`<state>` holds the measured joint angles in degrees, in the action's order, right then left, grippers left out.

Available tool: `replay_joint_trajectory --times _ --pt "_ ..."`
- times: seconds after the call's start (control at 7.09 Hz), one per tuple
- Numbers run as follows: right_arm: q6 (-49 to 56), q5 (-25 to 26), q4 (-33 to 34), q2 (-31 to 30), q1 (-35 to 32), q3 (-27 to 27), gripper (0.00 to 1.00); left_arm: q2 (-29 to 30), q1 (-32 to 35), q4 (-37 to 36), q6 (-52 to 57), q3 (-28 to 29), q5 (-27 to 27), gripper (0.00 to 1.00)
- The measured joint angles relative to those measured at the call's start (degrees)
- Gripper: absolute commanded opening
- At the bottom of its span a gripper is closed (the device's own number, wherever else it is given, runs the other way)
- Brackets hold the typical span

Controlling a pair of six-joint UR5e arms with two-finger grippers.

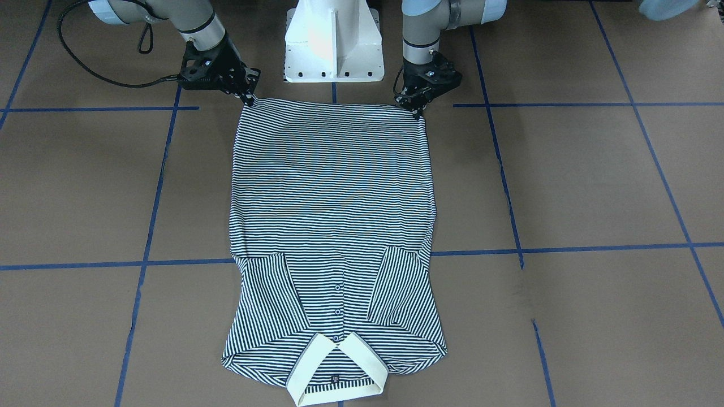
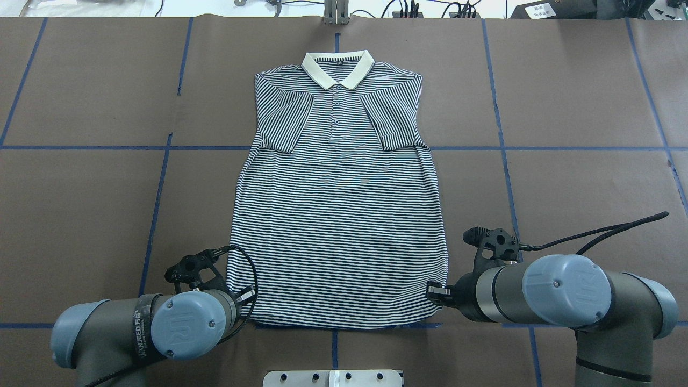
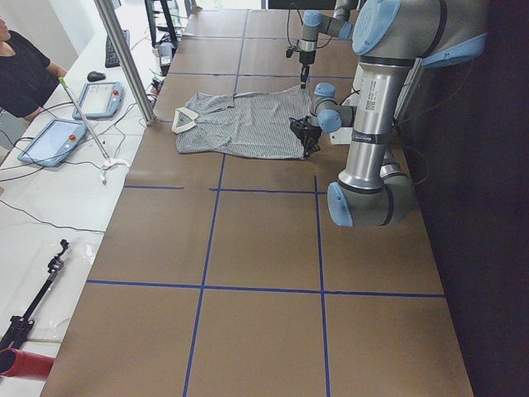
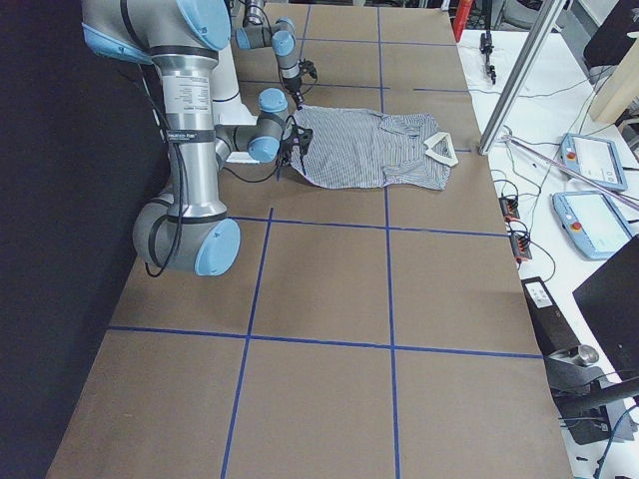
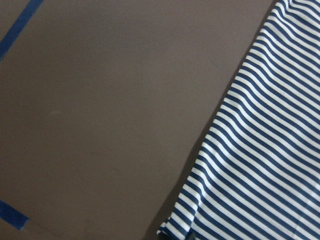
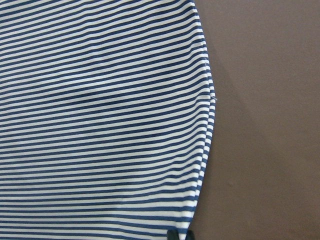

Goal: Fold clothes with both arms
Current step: 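Grasp the hem corners nearest the robot with both grippers, then lift the hem with both grippers and fold it toward the collar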

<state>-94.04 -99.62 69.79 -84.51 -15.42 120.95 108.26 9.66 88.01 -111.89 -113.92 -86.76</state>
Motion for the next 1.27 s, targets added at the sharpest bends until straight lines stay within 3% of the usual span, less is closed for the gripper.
replay_joint_trajectory --times 0.56,1.27 --pt "0.0 -0.99 -0.14 -0.79 -0.22 0.74 0.0 0.0 -0.27 -5.17 0.69 -6.21 -0.34 0.0" --pt "0.22 -10.88 -0.17 -6.23 2.34 8.54 0.0 -0.29 -6.69 -14.84 4.82 -16.0 -1.46 0.0"
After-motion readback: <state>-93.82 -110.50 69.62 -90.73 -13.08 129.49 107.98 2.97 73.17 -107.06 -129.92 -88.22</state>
